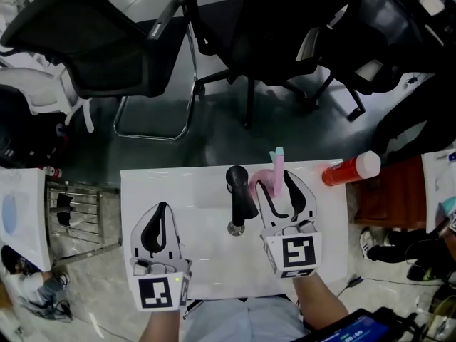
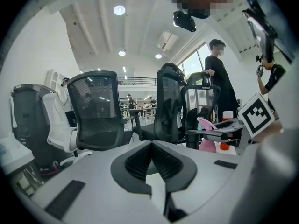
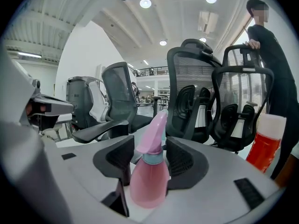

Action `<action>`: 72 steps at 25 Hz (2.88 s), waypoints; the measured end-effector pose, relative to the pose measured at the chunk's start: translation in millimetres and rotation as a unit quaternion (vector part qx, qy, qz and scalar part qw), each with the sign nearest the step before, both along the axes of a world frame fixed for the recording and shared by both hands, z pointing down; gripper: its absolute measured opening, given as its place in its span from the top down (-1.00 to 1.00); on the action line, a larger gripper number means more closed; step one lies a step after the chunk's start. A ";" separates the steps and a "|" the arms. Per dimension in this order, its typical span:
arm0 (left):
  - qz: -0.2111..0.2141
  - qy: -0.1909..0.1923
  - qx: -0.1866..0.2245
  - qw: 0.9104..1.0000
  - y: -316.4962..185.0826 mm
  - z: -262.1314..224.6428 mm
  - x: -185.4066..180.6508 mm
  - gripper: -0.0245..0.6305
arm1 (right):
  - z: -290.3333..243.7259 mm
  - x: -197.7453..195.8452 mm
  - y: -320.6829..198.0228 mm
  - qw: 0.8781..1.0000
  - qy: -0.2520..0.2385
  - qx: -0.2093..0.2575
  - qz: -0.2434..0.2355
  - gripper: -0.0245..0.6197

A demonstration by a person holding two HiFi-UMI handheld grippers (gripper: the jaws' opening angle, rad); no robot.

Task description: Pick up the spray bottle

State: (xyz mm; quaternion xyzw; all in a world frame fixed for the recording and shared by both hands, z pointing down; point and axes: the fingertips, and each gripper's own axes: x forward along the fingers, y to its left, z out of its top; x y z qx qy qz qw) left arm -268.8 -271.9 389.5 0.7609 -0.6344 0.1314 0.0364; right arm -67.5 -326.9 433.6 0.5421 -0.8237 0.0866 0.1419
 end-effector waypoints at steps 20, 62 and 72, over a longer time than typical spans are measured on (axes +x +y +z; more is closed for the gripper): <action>0.000 0.002 -0.007 1.000 -16.2 11.2 -4.1 0.88 | 11.3 0.3 -18.5 1.000 0.002 -0.007 0.007 0.23; -0.005 -0.001 -0.007 1.000 -19.0 9.2 -8.2 0.88 | 15.6 -4.8 -22.1 1.000 0.005 -0.013 -0.009 0.44; -0.006 0.000 -0.006 1.000 -20.1 5.4 -8.3 0.87 | 12.8 -4.7 -23.0 1.000 0.007 -0.012 -0.009 0.45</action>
